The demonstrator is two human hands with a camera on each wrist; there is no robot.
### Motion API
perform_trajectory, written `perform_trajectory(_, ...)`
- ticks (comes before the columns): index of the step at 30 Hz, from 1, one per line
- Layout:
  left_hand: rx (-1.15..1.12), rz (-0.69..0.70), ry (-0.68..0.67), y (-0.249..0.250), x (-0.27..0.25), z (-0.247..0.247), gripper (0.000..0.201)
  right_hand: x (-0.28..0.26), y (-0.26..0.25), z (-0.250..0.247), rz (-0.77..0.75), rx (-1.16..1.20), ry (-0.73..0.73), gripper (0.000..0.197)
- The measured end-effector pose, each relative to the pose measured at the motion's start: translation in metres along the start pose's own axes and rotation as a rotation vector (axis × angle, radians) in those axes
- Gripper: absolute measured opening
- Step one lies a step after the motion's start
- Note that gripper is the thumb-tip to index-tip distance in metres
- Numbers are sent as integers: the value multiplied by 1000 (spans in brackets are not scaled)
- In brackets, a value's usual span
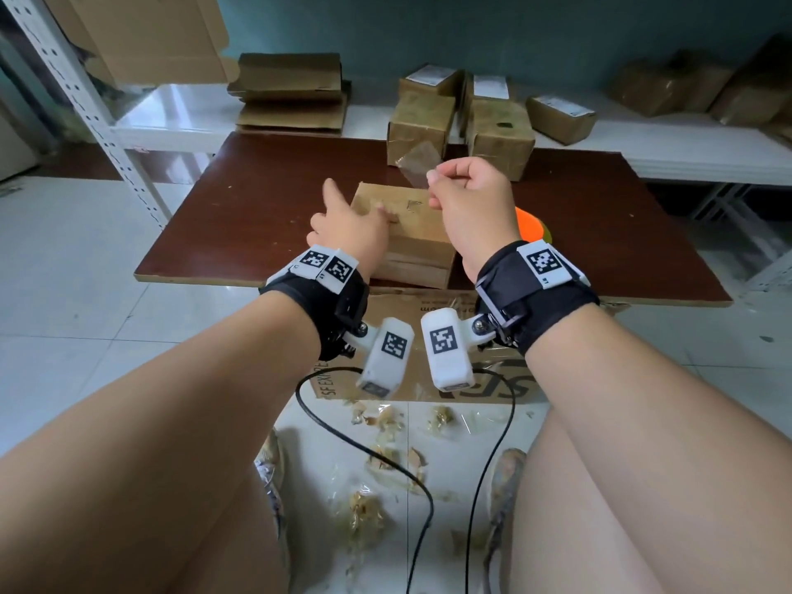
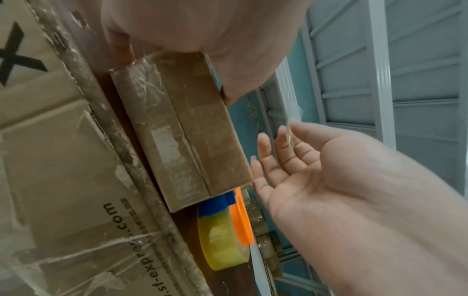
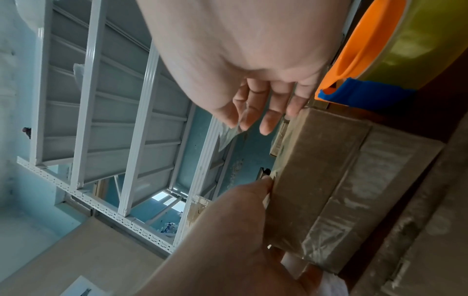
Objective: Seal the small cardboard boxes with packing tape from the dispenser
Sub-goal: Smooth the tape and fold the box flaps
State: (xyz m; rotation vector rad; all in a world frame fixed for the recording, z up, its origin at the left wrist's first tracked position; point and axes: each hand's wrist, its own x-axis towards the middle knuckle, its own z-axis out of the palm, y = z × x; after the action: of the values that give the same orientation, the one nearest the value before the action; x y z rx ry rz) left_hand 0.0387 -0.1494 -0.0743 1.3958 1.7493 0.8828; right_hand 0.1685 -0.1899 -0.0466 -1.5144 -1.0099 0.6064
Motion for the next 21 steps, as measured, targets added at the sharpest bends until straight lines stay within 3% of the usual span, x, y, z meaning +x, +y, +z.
perform_trajectory(3, -133, 75, 116, 12, -4, -10, 73, -2, -2, -4, -33, -19, -52, 3)
perform_trajectory(6, -283, 341, 67, 17, -4, -25, 68, -5, -7, -7, -100, -26, -88, 3)
perform_trajectory(10, -289, 543, -4, 12, -6, -39, 23, -7, -8, -10, -220, -69, -106, 1)
perform_trajectory(12, -284, 597, 11, 9, -7, -41, 12, -8, -8, -12, -236, -117, -109, 12)
perform_trajectory(16, -280, 685, -11, 9, -11, -39, 12, -3, -3, -11, -176, -142, -105, 57)
perform_trajectory(21, -297, 721, -22, 12, -16, -32, 11, 2, 1, -7, -159, -135, -28, 25)
